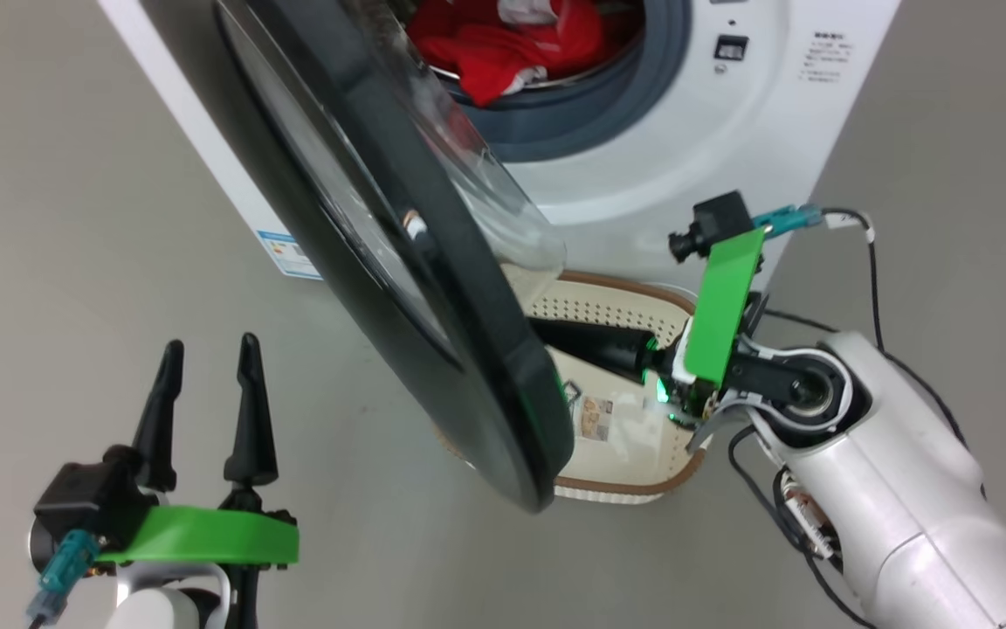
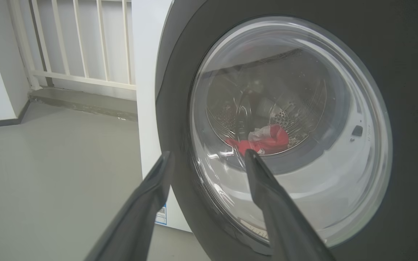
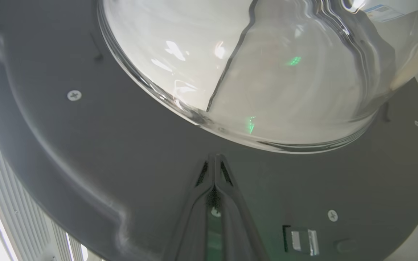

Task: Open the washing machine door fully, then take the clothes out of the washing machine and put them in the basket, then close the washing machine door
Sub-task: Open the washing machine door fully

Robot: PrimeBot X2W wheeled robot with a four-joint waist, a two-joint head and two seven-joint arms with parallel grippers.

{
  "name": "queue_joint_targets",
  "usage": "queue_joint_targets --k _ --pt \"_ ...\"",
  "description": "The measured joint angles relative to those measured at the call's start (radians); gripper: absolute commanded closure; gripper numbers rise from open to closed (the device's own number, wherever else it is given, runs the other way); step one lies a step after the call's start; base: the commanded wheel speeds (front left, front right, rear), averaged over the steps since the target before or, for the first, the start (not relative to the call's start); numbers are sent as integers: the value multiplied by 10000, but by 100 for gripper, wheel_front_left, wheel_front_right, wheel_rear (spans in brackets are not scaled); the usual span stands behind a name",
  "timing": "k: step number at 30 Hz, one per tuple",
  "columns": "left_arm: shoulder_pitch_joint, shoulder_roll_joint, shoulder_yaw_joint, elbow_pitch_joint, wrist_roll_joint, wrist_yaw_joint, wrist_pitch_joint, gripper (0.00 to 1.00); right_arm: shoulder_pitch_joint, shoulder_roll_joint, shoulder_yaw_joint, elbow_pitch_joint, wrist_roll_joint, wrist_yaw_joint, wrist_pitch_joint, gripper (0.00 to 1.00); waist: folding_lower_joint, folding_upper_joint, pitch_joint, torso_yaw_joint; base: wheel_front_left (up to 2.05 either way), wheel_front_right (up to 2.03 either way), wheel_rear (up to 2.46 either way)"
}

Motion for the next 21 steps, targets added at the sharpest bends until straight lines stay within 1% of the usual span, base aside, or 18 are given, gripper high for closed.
queue_joint_targets --k 3,5,21 --pt "144 2 -19 8 0 2 0 0 157 17 201 44 6 0 2 100 0 0 -189 190 0 0 0" --pt "219 2 -59 38 0 82 0 0 174 21 328 121 33 0 2 100 0 0 -297 331 0 0 0" --pt "634 13 -201 169 -69 86 0 0 374 15 1016 416 426 0 -119 100 0 0 -841 1713 0 0 0"
